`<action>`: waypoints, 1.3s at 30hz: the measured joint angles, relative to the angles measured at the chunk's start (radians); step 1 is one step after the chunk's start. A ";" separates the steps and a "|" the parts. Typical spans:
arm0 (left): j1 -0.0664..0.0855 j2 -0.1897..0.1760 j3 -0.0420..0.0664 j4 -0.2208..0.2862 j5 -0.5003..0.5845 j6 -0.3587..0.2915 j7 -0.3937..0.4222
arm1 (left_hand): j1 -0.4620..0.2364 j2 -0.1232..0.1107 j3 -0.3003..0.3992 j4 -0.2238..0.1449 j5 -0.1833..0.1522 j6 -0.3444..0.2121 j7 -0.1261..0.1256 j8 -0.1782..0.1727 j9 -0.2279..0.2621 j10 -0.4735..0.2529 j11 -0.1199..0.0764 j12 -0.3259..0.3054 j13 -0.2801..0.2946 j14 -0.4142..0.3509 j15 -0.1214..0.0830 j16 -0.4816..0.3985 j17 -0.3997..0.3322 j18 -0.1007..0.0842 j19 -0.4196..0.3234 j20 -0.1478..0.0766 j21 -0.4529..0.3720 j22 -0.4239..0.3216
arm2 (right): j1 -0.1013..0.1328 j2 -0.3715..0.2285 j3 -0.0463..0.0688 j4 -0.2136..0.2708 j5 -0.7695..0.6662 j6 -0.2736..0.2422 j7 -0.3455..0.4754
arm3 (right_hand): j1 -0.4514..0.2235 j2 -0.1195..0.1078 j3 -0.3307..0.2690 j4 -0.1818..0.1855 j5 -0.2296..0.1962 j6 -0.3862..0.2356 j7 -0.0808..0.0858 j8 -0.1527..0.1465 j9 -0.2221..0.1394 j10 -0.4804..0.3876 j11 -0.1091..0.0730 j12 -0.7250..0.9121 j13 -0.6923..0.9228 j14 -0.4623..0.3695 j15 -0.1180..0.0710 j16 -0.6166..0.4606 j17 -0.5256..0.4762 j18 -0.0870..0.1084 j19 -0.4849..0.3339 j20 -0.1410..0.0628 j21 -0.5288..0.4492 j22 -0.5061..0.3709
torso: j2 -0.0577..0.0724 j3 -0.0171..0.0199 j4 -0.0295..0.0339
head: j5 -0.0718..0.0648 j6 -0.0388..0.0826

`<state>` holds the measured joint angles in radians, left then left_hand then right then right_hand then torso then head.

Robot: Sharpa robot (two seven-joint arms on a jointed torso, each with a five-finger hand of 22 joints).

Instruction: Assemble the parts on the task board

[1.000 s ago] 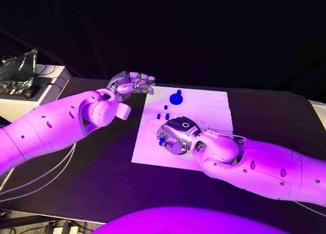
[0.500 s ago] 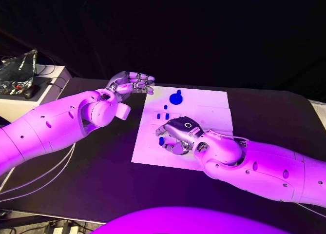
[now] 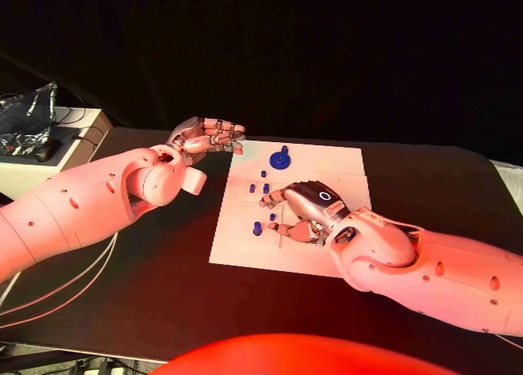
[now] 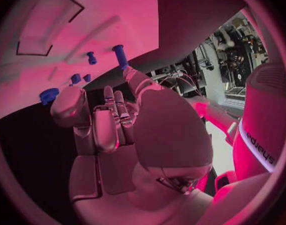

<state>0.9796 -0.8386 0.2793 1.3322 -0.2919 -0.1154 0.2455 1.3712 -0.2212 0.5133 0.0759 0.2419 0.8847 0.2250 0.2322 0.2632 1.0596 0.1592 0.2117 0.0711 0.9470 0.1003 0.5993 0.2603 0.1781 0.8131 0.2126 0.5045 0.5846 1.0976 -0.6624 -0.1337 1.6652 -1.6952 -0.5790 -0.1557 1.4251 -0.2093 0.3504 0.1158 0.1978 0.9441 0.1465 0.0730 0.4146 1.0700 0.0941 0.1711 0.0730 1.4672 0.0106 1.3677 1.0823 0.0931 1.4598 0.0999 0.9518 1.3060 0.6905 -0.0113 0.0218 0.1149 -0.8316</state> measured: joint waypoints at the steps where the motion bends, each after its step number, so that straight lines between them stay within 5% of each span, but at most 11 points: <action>1: 0.000 0.000 0.000 0.000 0.000 0.000 0.000 | 0.000 0.000 0.000 0.000 0.000 0.000 0.000 0.000 0.000 -0.002 0.002 0.000 0.000 0.000 0.000 0.000 0.000 0.000 0.000 0.000 0.000 0.000 | 0.008 -0.017 0.003 0.006 0.028 -0.006 0.006 | 0.000 0.000 0.017 0.005 0.006 0.007 0.006 0.001 -0.002 0.017 0.001 0.005 0.000 0.000 0.000 0.005 0.007 0.000 0.001 -0.001 0.012 0.002 | 0.000 -0.0003 -0.0002 | -0.001 0.001; 3: 0.000 -0.002 0.000 0.000 0.000 0.001 0.000 | 0.000 0.000 -0.002 0.002 0.000 0.000 0.000 0.000 0.000 -0.004 0.004 0.000 0.000 0.000 0.000 0.000 0.000 0.000 0.000 0.000 0.000 0.000 | 0.029 -0.053 0.008 0.014 0.092 -0.012 0.020 | 0.000 -0.001 0.059 0.021 0.032 0.023 0.019 0.010 -0.004 0.084 -0.001 0.024 0.007 0.000 0.000 0.009 0.018 0.000 0.001 -0.001 0.029 0.002 | -0.001 -0.0003 -0.0018 | -0.006 0.005; 5: -0.001 -0.004 0.000 0.000 0.001 0.001 0.000 | 0.000 0.000 -0.003 0.003 0.000 0.000 0.000 0.000 0.000 -0.004 0.004 0.000 0.000 0.000 0.000 0.000 0.000 0.000 0.000 0.000 0.000 0.000 | 0.056 -0.100 0.012 0.025 0.180 -0.012 0.033 | -0.025 -0.024 0.077 0.042 0.054 0.025 0.021 0.010 -0.008 0.130 -0.005 0.032 0.015 -0.002 -0.006 0.025 0.044 0.000 0.001 -0.001 0.060 0.002 | -0.002 -0.0003 -0.0042 | -0.014 0.008; 11: -0.015 -0.018 0.000 0.010 0.003 0.003 0.005 | 0.000 0.000 -0.006 0.006 0.000 0.006 -0.013 0.008 0.000 0.002 -0.002 0.008 0.002 0.000 0.000 -0.006 0.007 0.000 0.000 0.000 -0.012 -0.008 | 0.114 -0.235 0.015 0.053 0.434 0.047 0.029 | -0.126 -0.034 0.030 0.124 0.077 0.057 -0.016 0.073 0.026 0.283 -0.040 0.189 0.179 -0.001 -0.047 0.057 0.099 0.000 0.005 -0.036 0.133 0.002 | -0.008 -0.0008 -0.0127 | -0.043 0.012; 13: -0.021 -0.023 0.000 0.013 0.005 0.004 0.007 | 0.000 0.000 -0.008 0.008 0.000 0.011 -0.019 0.014 0.000 0.008 -0.008 0.013 0.002 0.000 0.000 -0.006 0.010 0.000 0.003 -0.003 -0.016 -0.011 | 0.125 -0.266 0.016 0.055 0.496 0.087 0.008 | -0.153 -0.017 0.001 0.149 0.089 0.059 -0.038 0.110 0.054 0.342 -0.066 0.509 0.557 -0.001 -0.060 0.064 0.109 -0.004 0.009 -0.045 0.180 0.002 | -0.011 -0.0005 -0.0167 | -0.052 0.012; 15: -0.026 -0.026 0.000 0.015 0.006 0.004 0.010 | 0.000 0.000 -0.008 0.008 0.000 0.016 -0.023 0.016 0.001 0.011 -0.011 0.015 0.002 0.000 0.000 -0.009 0.012 0.000 0.007 0.000 -0.016 -0.012 | 0.131 -0.296 0.015 0.058 0.557 0.138 -0.027 | -0.204 0.015 -0.041 0.166 0.147 0.043 -0.047 0.172 0.113 0.368 -0.078 0.914 1.050 -0.001 -0.061 0.108 0.194 -0.020 0.004 -0.052 0.262 0.002 | -0.015 -0.0003 -0.0220 | -0.062 0.010; 17: -0.030 -0.027 0.000 0.019 0.008 0.004 0.013 | 0.000 0.000 -0.008 0.008 0.000 0.016 -0.023 0.020 0.001 0.011 -0.011 0.015 0.003 0.000 0.000 -0.009 0.012 0.000 0.007 0.000 -0.016 -0.012 | 0.134 -0.314 0.014 0.059 0.598 0.179 -0.062 | -0.221 0.031 -0.062 0.169 0.163 0.040 -0.050 0.205 0.145 0.390 -0.081 1.188 1.199 -0.001 -0.061 0.145 0.220 -0.040 0.004 -0.052 0.330 0.002 | -0.018 0.0004 -0.0263 | -0.071 0.009; 20: -0.036 -0.028 0.000 0.024 0.009 0.005 0.018 | 0.000 0.000 -0.008 0.008 0.000 0.016 -0.023 0.020 0.001 0.011 -0.011 0.015 0.003 0.000 0.000 -0.009 0.012 0.000 0.007 0.000 -0.020 -0.013 | 0.137 -0.335 0.012 0.064 0.643 0.240 -0.132 | -0.237 0.047 -0.085 0.174 0.170 0.036 -0.051 0.233 0.177 0.391 -0.082 1.338 1.234 -0.001 -0.061 0.176 0.226 -0.040 0.004 -0.052 0.402 0.002 | -0.023 0.0016 -0.0312 | -0.084 0.007; 25: -0.045 -0.032 0.000 0.032 0.012 0.005 0.024 | 0.000 0.000 -0.009 0.009 0.000 0.016 -0.023 0.020 0.001 0.011 -0.011 0.015 0.003 0.000 0.000 -0.009 0.013 0.000 0.007 0.000 -0.020 -0.013 | 0.139 -0.355 0.007 0.072 0.676 0.323 -0.265 | -0.263 0.032 -0.123 0.175 0.170 0.025 -0.053 0.237 0.194 0.392 -0.083 1.386 1.235 -0.001 -0.061 0.184 0.226 -0.056 0.004 -0.052 0.444 0.002 | -0.030 0.0021 -0.0374 | -0.103 0.002; 39: -0.050 -0.033 0.000 0.039 0.016 0.004 0.029 | 0.000 0.000 -0.013 0.013 0.000 0.016 -0.023 0.020 0.001 0.011 -0.011 0.015 0.003 0.000 0.000 -0.009 0.016 0.000 0.011 -0.003 -0.024 -0.016 | 0.136 -0.299 -0.014 0.056 0.677 0.411 -0.474 | -0.371 0.049 -0.221 0.178 0.188 0.021 -0.056 0.272 0.234 0.393 -0.084 1.390 1.235 -0.001 -0.061 0.192 0.226 -0.056 0.004 -0.052 0.470 0.002 | -0.042 -0.0072 -0.0454 | -0.107 -0.009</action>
<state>0.9299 -0.8719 0.2795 1.3715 -0.2755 -0.1119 0.2746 1.3712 -0.2212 0.5008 0.0884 0.2419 0.9006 0.2017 0.2521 0.2644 1.0706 0.1482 0.2263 0.0741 0.9470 0.1003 0.5903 0.2763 0.1778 0.8237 0.2091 0.4804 0.5686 1.2331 -0.9617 -0.1477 1.7211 -1.0179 -0.1677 -0.6299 1.0543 -0.1602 0.1294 0.2939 0.3855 0.9655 0.0908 0.3450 0.6487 1.4630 0.0105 1.5611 1.3079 1.4666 -0.0503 1.5595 1.3085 0.0375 1.4643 0.0481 1.4220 1.3078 0.6489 -0.0185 -0.0237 0.0080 -0.8402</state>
